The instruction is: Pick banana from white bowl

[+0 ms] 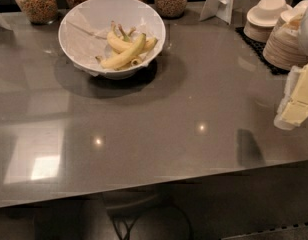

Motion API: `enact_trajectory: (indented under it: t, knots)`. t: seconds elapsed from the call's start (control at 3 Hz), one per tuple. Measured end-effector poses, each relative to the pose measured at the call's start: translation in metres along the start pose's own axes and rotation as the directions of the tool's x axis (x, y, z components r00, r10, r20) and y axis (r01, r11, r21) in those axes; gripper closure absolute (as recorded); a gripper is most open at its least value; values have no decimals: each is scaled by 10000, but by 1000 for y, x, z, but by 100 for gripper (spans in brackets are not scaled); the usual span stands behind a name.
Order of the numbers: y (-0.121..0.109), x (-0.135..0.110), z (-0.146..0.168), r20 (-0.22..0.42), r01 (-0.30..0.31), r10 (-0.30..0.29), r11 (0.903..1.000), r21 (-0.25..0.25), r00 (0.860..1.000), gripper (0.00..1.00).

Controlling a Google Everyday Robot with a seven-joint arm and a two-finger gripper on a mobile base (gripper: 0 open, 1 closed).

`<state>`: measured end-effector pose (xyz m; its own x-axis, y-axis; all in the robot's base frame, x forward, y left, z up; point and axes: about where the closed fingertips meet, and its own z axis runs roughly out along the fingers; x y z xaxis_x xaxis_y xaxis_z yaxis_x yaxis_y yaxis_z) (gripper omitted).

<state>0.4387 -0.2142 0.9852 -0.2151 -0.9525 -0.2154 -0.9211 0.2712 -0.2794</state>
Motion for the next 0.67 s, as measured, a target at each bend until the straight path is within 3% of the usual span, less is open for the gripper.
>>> enact_trajectory:
  t: [0.33,0.67]
  knots:
    - [0,0,0,7,0,0,10000,1,10000,0]
    - [-14,-19,10,863,-13,4,9999,102,9963,0]
